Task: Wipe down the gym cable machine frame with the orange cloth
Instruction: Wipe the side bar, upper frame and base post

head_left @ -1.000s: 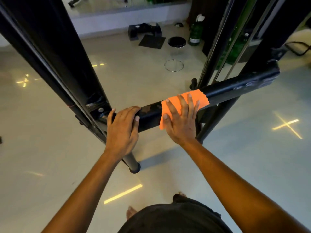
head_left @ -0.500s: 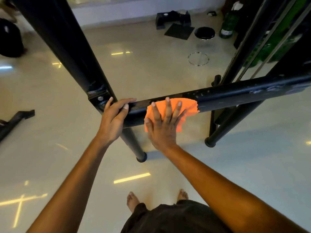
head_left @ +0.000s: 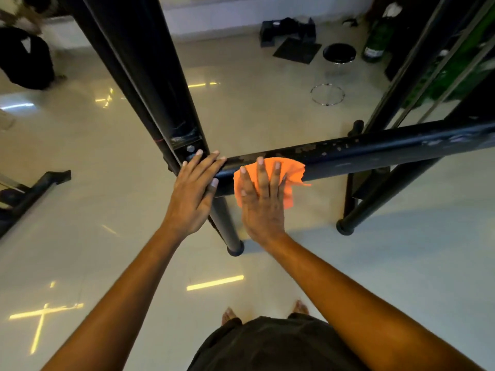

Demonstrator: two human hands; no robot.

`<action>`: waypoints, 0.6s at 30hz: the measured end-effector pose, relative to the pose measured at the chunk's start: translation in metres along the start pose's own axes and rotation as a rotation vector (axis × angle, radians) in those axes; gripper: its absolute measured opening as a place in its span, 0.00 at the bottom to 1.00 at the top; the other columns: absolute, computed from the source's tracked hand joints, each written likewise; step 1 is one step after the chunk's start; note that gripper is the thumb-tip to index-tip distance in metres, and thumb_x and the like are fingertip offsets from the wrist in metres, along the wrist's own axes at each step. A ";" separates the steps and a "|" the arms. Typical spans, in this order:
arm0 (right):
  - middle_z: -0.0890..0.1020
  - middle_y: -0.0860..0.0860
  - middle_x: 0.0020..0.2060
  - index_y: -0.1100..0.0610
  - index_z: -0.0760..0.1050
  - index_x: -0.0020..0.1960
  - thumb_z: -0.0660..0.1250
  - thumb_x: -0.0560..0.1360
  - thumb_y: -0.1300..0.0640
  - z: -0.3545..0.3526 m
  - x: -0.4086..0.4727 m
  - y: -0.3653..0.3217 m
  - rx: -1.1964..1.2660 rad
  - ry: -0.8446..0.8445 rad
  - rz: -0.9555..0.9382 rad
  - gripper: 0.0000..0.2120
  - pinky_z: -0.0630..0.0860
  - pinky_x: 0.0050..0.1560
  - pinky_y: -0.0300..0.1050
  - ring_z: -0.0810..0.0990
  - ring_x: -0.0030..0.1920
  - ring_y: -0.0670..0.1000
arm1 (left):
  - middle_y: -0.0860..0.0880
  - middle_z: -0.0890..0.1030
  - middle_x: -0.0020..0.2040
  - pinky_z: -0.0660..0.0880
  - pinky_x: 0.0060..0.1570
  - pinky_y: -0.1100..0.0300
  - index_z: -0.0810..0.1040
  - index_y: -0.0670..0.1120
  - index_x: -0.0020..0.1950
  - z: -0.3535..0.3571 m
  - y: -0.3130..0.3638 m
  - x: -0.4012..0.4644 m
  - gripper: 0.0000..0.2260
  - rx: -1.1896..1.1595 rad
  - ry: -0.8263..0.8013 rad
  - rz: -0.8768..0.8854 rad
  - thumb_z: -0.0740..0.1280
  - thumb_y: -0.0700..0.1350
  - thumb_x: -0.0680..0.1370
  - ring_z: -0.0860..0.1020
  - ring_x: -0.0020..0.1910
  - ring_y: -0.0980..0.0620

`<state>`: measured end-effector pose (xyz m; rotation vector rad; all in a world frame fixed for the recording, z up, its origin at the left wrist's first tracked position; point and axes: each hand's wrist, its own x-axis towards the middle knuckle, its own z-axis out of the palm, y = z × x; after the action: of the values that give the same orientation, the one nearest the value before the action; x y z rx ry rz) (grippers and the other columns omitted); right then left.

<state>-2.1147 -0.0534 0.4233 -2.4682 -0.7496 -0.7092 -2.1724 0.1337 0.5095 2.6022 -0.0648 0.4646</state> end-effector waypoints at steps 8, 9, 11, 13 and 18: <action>0.49 0.57 0.86 0.45 0.35 0.88 0.62 0.89 0.47 0.006 0.000 0.008 -0.066 0.087 -0.109 0.41 0.48 0.85 0.70 0.49 0.86 0.67 | 0.55 0.63 0.85 0.54 0.83 0.39 0.64 0.53 0.85 -0.016 -0.024 0.000 0.22 0.039 -0.074 0.172 0.56 0.49 0.90 0.53 0.87 0.51; 0.50 0.58 0.86 0.44 0.36 0.88 0.64 0.89 0.47 0.002 0.000 0.020 -0.087 0.098 -0.070 0.42 0.47 0.85 0.70 0.48 0.87 0.67 | 0.55 0.63 0.85 0.55 0.83 0.40 0.64 0.53 0.86 -0.017 -0.028 0.000 0.22 0.037 -0.079 0.194 0.56 0.49 0.90 0.53 0.87 0.51; 0.50 0.60 0.86 0.44 0.38 0.88 0.62 0.89 0.47 -0.008 0.000 0.028 -0.095 0.081 0.016 0.39 0.47 0.84 0.73 0.46 0.87 0.68 | 0.55 0.63 0.85 0.54 0.84 0.40 0.63 0.52 0.86 -0.016 -0.031 -0.002 0.23 0.020 -0.081 0.218 0.56 0.49 0.90 0.53 0.87 0.51; 0.49 0.62 0.87 0.48 0.45 0.89 0.59 0.90 0.46 -0.011 0.004 0.010 -0.054 0.061 0.097 0.34 0.47 0.83 0.77 0.44 0.86 0.71 | 0.55 0.63 0.85 0.53 0.84 0.40 0.64 0.52 0.85 -0.014 -0.029 -0.002 0.22 -0.005 -0.065 0.215 0.56 0.49 0.90 0.53 0.87 0.51; 0.54 0.60 0.87 0.49 0.57 0.88 0.56 0.90 0.45 -0.008 0.018 -0.020 -0.101 0.045 0.073 0.28 0.49 0.82 0.77 0.47 0.86 0.71 | 0.50 0.69 0.81 0.54 0.83 0.38 0.68 0.49 0.83 -0.007 -0.018 -0.001 0.23 0.041 0.008 0.188 0.60 0.53 0.89 0.58 0.85 0.46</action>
<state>-2.1163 -0.0362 0.4453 -2.5471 -0.6176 -0.7907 -2.1734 0.1526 0.5064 2.6463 -0.3019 0.5473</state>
